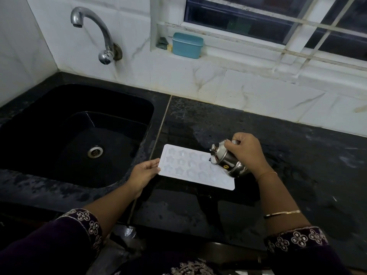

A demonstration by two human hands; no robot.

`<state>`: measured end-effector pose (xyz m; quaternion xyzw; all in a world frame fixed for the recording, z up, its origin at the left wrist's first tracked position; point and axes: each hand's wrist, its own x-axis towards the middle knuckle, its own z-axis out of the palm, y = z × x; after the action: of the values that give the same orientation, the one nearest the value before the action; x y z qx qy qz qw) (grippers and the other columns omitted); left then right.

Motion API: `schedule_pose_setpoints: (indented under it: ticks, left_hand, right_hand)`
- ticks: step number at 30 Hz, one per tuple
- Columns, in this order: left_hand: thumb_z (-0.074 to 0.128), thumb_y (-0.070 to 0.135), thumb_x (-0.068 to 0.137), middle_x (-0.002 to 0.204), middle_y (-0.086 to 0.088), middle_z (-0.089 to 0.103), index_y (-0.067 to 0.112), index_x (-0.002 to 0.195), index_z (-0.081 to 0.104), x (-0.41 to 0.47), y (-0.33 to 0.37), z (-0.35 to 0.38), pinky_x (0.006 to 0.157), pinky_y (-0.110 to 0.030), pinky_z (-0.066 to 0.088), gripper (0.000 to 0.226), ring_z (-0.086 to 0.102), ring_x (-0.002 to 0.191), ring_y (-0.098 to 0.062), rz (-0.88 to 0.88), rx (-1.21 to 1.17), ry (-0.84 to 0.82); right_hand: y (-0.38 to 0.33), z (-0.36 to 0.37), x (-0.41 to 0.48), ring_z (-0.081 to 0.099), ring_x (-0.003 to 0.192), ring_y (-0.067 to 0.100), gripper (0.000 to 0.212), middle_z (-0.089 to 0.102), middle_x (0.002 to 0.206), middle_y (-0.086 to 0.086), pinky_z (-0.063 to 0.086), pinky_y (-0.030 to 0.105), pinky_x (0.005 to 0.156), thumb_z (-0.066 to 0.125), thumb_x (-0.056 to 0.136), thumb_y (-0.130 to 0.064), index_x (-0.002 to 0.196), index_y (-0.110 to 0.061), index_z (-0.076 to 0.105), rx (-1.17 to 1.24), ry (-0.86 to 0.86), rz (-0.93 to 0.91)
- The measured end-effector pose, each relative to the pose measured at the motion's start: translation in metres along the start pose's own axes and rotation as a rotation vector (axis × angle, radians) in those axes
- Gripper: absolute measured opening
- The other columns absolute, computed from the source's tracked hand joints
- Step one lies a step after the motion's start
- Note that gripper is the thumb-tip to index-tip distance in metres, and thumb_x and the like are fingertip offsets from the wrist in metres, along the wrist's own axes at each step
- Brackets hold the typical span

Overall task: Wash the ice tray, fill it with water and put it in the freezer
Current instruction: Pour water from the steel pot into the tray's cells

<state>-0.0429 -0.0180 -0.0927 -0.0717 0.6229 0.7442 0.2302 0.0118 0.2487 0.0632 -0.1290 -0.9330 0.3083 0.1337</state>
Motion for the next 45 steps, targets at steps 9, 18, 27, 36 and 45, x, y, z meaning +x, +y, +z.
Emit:
schedule_pose_setpoints:
  ticks: [9, 18, 27, 36, 45]
  left_hand:
    - [0.053, -0.007, 0.090, 0.114, -0.009, 0.068, 0.000, 0.127, 0.055, -0.001, 0.000, 0.000, 0.087, -0.030, 0.055, 0.038, 0.066, 0.103, -0.021, -0.006, -0.007, 0.008]
    - [0.053, -0.009, 0.089, 0.109, -0.007, 0.069, -0.002, 0.127, 0.055, 0.000, 0.001, 0.001, 0.073, -0.019, 0.056, 0.039, 0.067, 0.097, -0.018, -0.002, -0.018, 0.014]
    - [0.052, -0.009, 0.089, 0.104, -0.004, 0.070, -0.001, 0.126, 0.056, 0.001, -0.001, 0.001, 0.072, -0.018, 0.056, 0.038, 0.068, 0.094, -0.015, -0.005, -0.035, 0.016]
    - [0.054, -0.008, 0.089, 0.113, -0.010, 0.069, 0.002, 0.124, 0.058, 0.002, -0.002, -0.001, 0.080, -0.025, 0.057, 0.036, 0.067, 0.104, -0.022, 0.003, -0.050, -0.010]
    - [0.054, -0.008, 0.089, 0.115, -0.011, 0.069, 0.003, 0.122, 0.060, 0.001, -0.001, -0.001, 0.082, -0.026, 0.056, 0.036, 0.067, 0.103, -0.021, 0.001, -0.042, -0.011]
  right_hand:
    - [0.005, -0.007, 0.005, 0.033, 0.051, 0.012, 0.039, 0.037, 0.053, 0.001, 0.028, 0.026, 0.051, 0.063, 0.081, -0.009, 0.051, -0.014, 0.038, 0.068, 0.074, 0.027]
    - [-0.005, 0.007, 0.013, 0.037, 0.052, 0.015, 0.040, 0.040, 0.053, 0.003, 0.029, 0.027, 0.050, 0.060, 0.083, -0.013, 0.051, -0.016, 0.036, -0.060, 0.007, -0.021]
    - [-0.005, 0.007, 0.020, 0.035, 0.052, 0.016, 0.040, 0.040, 0.054, 0.004, 0.031, 0.028, 0.054, 0.059, 0.084, -0.013, 0.052, -0.015, 0.036, -0.091, 0.004, -0.051]
    - [-0.004, 0.004, 0.020, 0.032, 0.048, 0.011, 0.044, 0.037, 0.050, -0.001, 0.027, 0.028, 0.049, 0.060, 0.085, -0.014, 0.050, -0.017, 0.034, -0.130, -0.010, -0.063]
    - [-0.008, 0.006, 0.023, 0.030, 0.048, 0.011, 0.045, 0.035, 0.051, 0.000, 0.026, 0.030, 0.050, 0.059, 0.086, -0.014, 0.051, -0.017, 0.031, -0.142, -0.007, -0.092]
